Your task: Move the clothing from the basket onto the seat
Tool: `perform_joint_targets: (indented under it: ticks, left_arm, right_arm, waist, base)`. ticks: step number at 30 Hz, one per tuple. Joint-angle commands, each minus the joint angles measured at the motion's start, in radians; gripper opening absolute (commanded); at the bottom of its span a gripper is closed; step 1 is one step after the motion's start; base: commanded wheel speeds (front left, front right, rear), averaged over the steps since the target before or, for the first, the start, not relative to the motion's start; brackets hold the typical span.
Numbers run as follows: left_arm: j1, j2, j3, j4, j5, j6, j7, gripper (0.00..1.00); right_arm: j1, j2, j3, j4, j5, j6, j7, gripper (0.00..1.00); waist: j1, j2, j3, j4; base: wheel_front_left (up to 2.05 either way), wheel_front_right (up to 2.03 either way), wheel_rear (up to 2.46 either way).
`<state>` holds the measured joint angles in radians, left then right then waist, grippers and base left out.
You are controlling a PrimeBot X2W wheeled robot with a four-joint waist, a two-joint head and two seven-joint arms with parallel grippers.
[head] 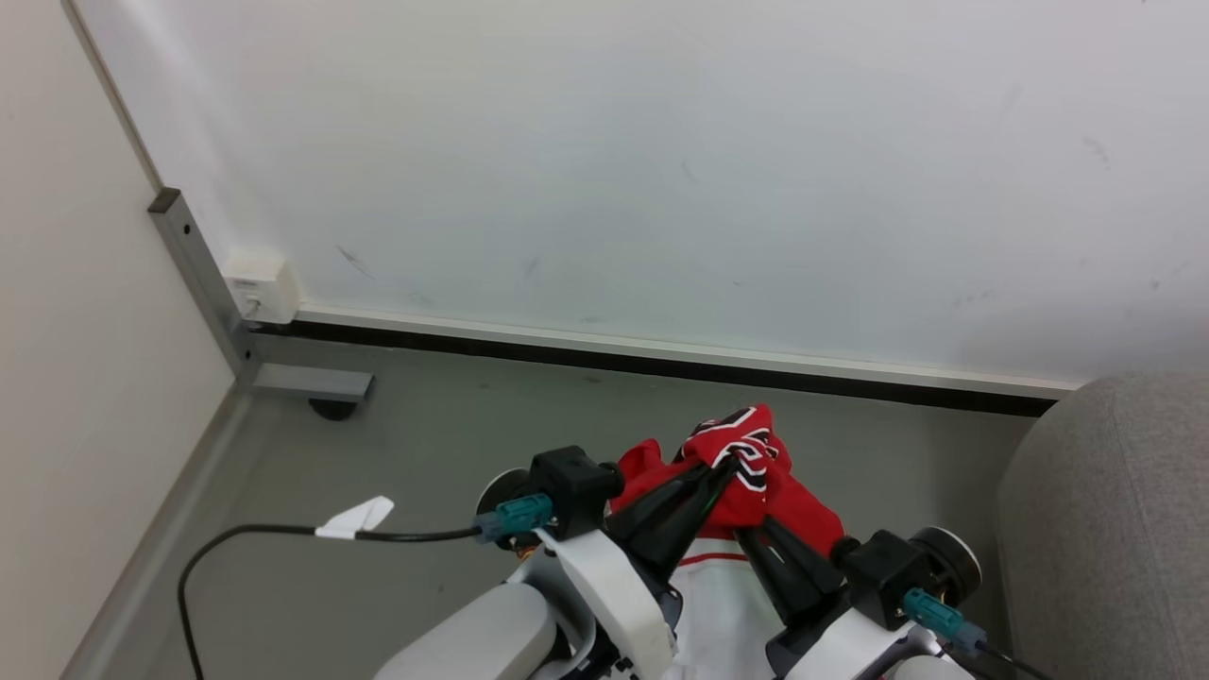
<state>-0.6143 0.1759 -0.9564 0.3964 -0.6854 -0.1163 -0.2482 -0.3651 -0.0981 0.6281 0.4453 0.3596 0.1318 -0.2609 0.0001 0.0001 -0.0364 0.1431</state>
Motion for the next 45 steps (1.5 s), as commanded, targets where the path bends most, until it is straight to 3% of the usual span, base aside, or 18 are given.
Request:
perform_joint_targets:
  ticks: [1, 2, 11, 32, 45]
  left_arm:
    - [0.004, 0.006, 0.0, 0.002, 0.002, 0.003, -0.006, 0.91]
    - [0.006, 0.006, 0.0, 0.001, 0.002, 0.004, -0.006, 1.0]
    - [0.021, 0.016, 0.013, -0.035, 0.012, 0.013, -0.011, 1.0]
    - [0.08, 0.041, 0.106, -0.11, 0.122, 0.024, -0.016, 1.0]
    - [0.134, 0.041, 0.169, -0.12, 0.214, 0.008, -0.016, 1.0]
  right_arm:
    - [0.01, -0.01, -0.011, -0.009, -0.003, -0.002, -0.002, 0.0]
    - [0.013, -0.011, -0.016, -0.012, -0.005, -0.002, -0.002, 0.0]
    - [0.041, -0.023, -0.083, -0.024, -0.02, -0.002, -0.002, 0.0]
    - [0.07, -0.059, -0.234, -0.13, -0.085, -0.002, -0.002, 0.0]
    - [0.138, -0.011, -0.319, -0.21, -0.112, -0.002, -0.002, 0.0]
  waist:
    - [-0.0001, -0.0001, 0.001, -0.004]
    - [-0.0001, -0.0001, 0.002, -0.008]
    - [-0.0001, -0.0001, 0.016, -0.084]
    - [-0.0001, -0.0001, 0.076, -0.482]
    - [-0.0001, -0.0001, 0.112, -0.629]
  base:
    - [0.0, 0.0, 0.0]
    - [0.0, 0.0, 0.0]
    - [0.0, 0.0, 0.0]
    - [0.0, 0.0, 0.0]
    - [0.0, 0.0, 0.0]
